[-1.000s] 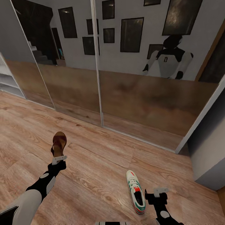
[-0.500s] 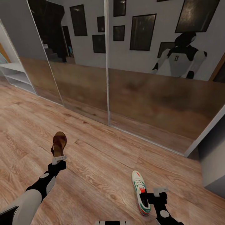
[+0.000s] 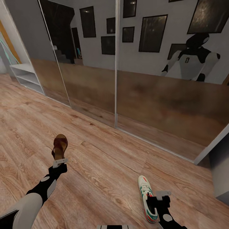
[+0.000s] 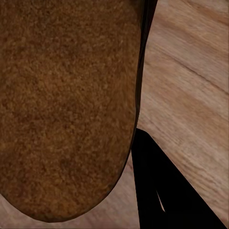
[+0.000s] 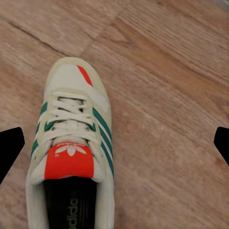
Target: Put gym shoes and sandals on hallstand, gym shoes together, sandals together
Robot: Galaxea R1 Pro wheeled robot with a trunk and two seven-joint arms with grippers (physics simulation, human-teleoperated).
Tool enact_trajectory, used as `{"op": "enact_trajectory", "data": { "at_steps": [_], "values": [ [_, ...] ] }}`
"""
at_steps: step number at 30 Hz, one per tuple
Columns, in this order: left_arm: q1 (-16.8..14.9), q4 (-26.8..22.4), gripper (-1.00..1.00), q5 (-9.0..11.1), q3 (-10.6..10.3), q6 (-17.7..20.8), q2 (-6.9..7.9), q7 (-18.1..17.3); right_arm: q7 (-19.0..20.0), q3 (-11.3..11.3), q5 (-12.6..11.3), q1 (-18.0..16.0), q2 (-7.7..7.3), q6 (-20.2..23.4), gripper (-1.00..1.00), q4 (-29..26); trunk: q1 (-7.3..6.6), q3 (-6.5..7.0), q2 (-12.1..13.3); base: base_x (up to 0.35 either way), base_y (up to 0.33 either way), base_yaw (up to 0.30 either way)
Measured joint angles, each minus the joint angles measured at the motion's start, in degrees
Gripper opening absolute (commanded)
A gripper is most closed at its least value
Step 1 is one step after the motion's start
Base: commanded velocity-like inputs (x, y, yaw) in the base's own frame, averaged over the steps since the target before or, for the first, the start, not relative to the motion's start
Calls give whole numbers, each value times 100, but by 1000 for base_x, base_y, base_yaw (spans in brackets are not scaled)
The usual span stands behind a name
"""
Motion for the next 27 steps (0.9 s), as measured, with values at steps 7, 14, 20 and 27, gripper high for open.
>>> {"op": "enact_trajectory", "data": {
  "at_steps": [7, 14, 20, 27],
  "values": [
    [-1, 0, -100, 0, 0, 0, -2, -7, 0, 0, 0, 0, 0, 0, 100, 6, 0, 2, 0, 0, 0, 11],
    [-5, 2, -100, -2, 8, 0, -10, -9, 0, -1, 0, 0, -5, 0, 100, 20, 13, -112, -6, 0, 0, 13],
    [-4, 2, -100, -3, 14, 0, -9, -9, 0, -1, -1, 0, -1, 6, 100, 19, 29, -281, -14, 0, 0, 85],
    [-4, 2, -100, -3, 17, 0, -9, -9, 0, -1, -1, 0, 0, 8, 100, 19, 47, -491, -24, 0, 0, 105]
  ]
}}
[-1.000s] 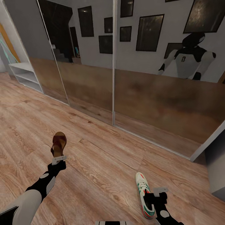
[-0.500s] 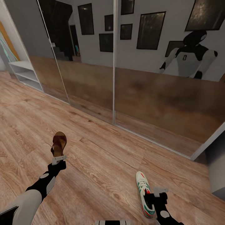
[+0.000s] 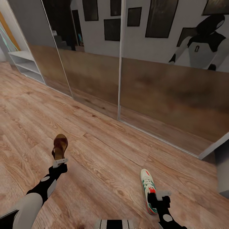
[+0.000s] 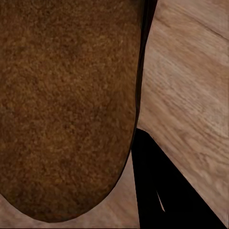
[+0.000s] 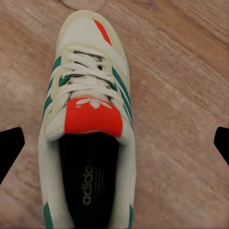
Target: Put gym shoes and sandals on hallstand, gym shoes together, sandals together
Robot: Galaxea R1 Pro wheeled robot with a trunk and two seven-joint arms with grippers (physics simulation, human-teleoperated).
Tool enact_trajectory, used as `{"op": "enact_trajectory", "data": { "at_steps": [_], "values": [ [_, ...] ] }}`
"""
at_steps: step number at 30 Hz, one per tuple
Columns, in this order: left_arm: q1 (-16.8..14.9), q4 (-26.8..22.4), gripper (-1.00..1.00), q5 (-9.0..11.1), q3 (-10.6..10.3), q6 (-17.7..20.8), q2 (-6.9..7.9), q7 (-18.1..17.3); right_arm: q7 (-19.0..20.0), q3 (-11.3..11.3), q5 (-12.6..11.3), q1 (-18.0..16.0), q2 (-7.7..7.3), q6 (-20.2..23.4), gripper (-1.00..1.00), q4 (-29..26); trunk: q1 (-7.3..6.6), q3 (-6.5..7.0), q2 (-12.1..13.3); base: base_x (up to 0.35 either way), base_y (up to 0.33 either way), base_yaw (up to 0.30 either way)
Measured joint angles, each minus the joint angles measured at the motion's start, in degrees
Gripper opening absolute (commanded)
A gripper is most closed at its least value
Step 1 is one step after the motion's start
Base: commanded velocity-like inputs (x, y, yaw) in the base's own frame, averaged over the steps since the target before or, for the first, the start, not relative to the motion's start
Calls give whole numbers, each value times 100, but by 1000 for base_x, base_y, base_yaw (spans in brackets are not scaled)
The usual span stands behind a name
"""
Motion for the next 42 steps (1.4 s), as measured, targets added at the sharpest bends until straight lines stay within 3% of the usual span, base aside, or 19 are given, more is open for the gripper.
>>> {"op": "enact_trajectory", "data": {
  "at_steps": [4, 15, 42],
  "values": [
    [-1, 0, -100, 0, 1, 0, 0, 0, 0, 0, 0, 0, 0, 0, 100, 0, 10, -121, -5, 0, 0, 103],
    [-2, 0, -100, 1, 1, -9, 0, 1, 0, -7, -3, 0, -8, -8, 100, -8, 13, -171, -7, 0, 0, 22],
    [-2, 1, -100, 0, 1, -9, 6, 1, 0, -9, -8, 0, -9, -8, 100, -10, 82, -981, -43, 0, 0, 0]
  ]
}}
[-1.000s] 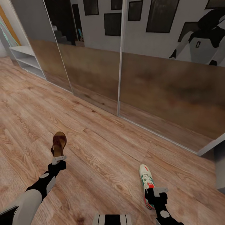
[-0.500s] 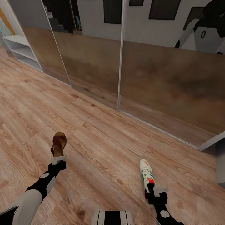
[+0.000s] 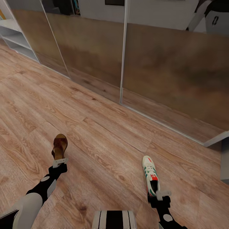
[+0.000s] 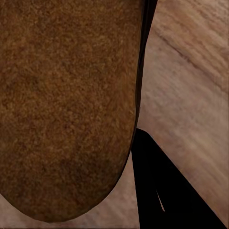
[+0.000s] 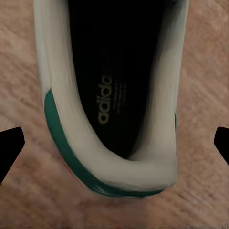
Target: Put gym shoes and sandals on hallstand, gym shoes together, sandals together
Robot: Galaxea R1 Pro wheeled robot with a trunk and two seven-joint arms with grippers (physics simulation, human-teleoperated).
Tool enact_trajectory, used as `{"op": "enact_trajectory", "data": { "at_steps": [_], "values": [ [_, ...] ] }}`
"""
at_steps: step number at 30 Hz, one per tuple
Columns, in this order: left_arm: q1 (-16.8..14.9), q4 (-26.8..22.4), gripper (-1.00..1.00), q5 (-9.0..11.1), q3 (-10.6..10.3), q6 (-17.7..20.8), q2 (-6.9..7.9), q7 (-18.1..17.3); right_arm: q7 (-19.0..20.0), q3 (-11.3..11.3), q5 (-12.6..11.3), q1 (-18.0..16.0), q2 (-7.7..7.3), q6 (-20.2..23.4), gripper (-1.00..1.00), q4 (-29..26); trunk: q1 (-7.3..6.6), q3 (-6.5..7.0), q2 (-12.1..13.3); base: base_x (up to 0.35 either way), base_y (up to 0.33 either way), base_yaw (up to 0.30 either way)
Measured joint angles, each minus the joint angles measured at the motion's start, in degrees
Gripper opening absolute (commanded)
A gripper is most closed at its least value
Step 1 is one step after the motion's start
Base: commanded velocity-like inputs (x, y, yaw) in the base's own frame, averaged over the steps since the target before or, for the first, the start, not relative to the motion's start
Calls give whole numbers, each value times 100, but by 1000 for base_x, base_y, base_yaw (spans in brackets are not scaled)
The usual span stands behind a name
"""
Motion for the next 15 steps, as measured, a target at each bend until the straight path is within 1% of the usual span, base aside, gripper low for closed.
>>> {"op": "enact_trajectory", "data": {
  "at_steps": [3, 13, 15],
  "values": [
    [1, 0, -100, 0, 0, 0, -1, 0, 0, 0, 0, 0, 0, 0, 100, 0, 8, -94, -4, 0, 0, 0],
    [2, -2, -100, 3, 1, 0, -5, -3, 0, 0, 1, 0, 0, 0, 100, 8, 7, -118, -4, 0, 0, 0],
    [4, 0, -100, 1, 2, 0, -6, -6, 0, 0, 0, 0, 0, 0, 100, 8, 13, -162, -7, 0, 0, 0]
  ]
}}
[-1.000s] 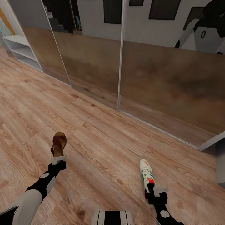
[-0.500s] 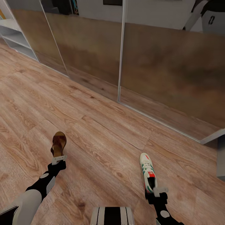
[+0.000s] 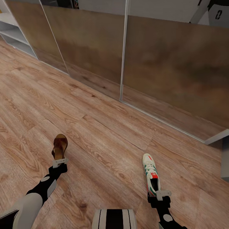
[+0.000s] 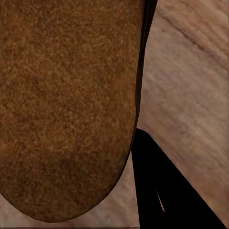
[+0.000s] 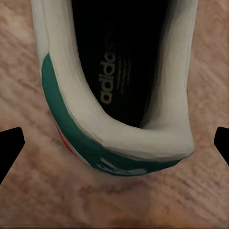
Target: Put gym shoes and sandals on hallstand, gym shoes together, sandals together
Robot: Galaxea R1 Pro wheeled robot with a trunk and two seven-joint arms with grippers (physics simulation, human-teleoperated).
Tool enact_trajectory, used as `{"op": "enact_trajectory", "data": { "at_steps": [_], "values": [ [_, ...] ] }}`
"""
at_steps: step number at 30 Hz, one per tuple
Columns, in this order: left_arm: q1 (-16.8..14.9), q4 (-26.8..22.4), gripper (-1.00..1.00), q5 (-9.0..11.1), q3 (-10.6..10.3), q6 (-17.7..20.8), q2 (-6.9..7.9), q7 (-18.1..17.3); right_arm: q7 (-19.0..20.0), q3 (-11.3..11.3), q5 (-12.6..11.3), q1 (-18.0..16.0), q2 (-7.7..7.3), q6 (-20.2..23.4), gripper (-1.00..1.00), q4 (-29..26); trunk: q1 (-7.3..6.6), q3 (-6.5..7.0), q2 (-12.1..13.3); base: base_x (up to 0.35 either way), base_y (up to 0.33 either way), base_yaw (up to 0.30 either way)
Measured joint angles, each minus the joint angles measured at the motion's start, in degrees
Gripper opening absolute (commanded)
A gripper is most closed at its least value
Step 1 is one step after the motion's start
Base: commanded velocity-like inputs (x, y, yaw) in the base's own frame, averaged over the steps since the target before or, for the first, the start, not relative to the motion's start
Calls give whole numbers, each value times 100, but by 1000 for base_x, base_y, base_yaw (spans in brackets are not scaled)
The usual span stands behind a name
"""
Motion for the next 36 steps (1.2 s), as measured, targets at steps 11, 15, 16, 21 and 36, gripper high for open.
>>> {"op": "enact_trajectory", "data": {
  "at_steps": [11, 15, 16, 21, 36],
  "values": [
    [3, -1, -100, 2, 4, -42, 8, -3, -1, 0, 0, 0, 0, 0, 100, 0, 0, -1, 0, 0, 0, 0],
    [4, -1, -100, 2, 4, -37, 7, -3, -5, 0, 0, 0, 0, 0, 100, 0, -2, -1, 0, 105, 0, 0],
    [4, -1, -100, 2, 3, -39, 6, -3, -7, 0, 0, 0, 0, 0, 100, 0, -2, -1, 0, 93, 0, 0],
    [4, -1, -100, 2, 7, -44, 8, -3, -5, 0, 0, 0, 0, 0, 100, 0, -1, -1, 0, 32, 0, 0],
    [12, -1, -100, 2, 4, -57, 8, 2, -7, -10, 6, 0, 0, -1, -100, -1, -1, -1, 0, 2, 0, 0]
  ]
}}
